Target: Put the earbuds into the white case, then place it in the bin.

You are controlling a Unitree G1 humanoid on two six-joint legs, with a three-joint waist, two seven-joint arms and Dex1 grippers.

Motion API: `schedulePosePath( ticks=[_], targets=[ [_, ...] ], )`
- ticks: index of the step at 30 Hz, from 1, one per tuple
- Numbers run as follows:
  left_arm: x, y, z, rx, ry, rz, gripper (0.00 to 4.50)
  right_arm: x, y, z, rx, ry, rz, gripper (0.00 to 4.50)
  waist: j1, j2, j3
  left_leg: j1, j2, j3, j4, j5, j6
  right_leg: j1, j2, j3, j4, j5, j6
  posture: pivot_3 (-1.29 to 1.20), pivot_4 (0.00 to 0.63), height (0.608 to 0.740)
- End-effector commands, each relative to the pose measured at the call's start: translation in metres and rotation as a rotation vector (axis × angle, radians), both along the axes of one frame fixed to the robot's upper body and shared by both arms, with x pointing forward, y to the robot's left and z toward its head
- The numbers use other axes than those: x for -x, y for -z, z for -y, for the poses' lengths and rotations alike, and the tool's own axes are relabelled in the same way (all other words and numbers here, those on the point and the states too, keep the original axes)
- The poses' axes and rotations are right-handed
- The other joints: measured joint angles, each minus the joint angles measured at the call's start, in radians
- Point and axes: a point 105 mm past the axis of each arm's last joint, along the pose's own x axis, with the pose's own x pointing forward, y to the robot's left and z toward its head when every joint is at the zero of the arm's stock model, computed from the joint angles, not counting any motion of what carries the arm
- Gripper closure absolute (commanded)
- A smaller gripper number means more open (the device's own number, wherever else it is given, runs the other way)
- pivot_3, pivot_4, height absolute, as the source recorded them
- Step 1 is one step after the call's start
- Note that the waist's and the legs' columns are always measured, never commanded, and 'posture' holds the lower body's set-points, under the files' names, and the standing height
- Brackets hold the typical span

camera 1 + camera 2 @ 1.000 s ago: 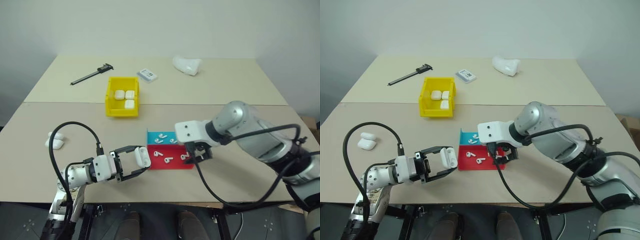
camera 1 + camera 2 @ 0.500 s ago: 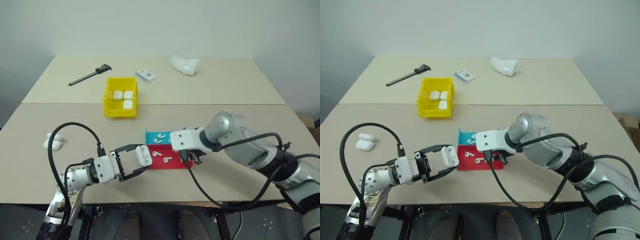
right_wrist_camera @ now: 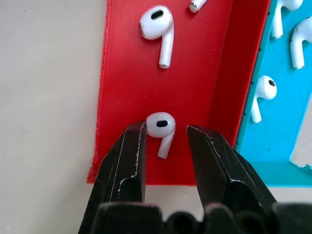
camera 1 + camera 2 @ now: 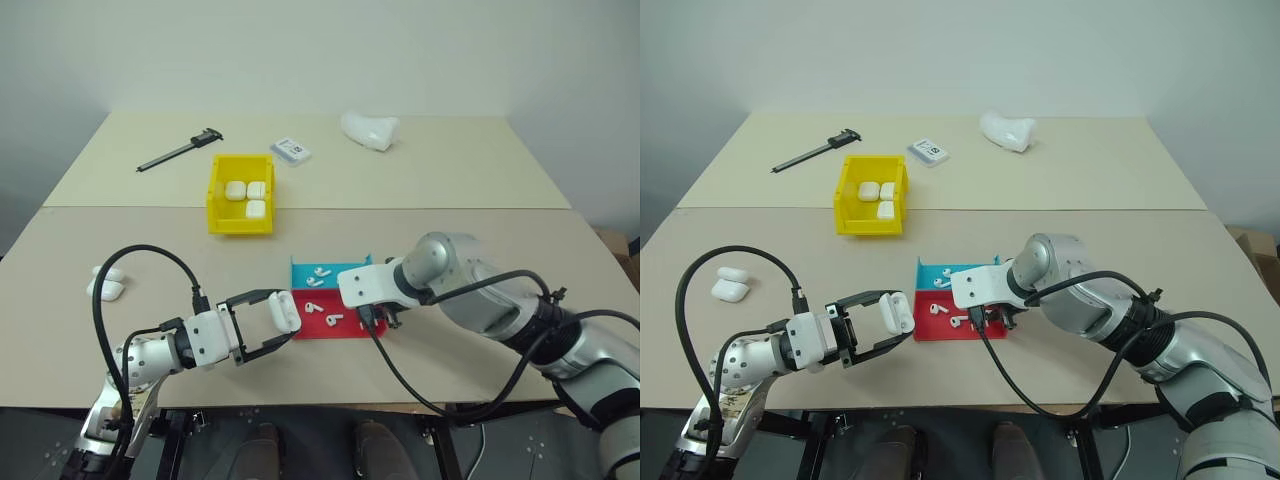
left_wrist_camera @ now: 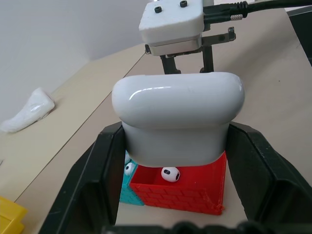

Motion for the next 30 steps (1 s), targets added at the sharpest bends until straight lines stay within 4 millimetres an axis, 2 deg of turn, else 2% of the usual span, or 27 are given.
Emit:
schedulePosePath(
  ticks=[1,11,30],
  targets=[
    [0.0009,-0.0071,0.0027,-0.013,0.004,0.019,1.73,-0.0016,-0.0008,-0.0035,-0.005,-0.026,0.029,2.81,-0.001,0.0,0.0,0.0,0.0,0.0,0.0,0.0,0.0,0.0,0.0,0.0,0.0,0.0,0.0,0.0,0.15,0.74],
    [0.0001,-0.0059,0.0033,-0.033,-0.004,0.01,1.73,-0.0026,0.0045,-0.0025,0.009,-0.06,0.037,2.81,0.0,0.0,0.0,0.0,0.0,0.0,0.0,0.0,0.0,0.0,0.0,0.0,0.0,0.0,0.0,0.0,0.15,0.74],
    [-0.0006,-0.0028,0.0065,-0.044,-0.006,0.001,1.73,-0.0049,0.0022,0.0024,0.065,-0.117,0.07,2.81,0.001,0.0,0.0,0.0,0.0,0.0,0.0,0.0,0.0,0.0,0.0,0.0,0.0,0.0,0.0,0.0,0.15,0.74]
  ],
)
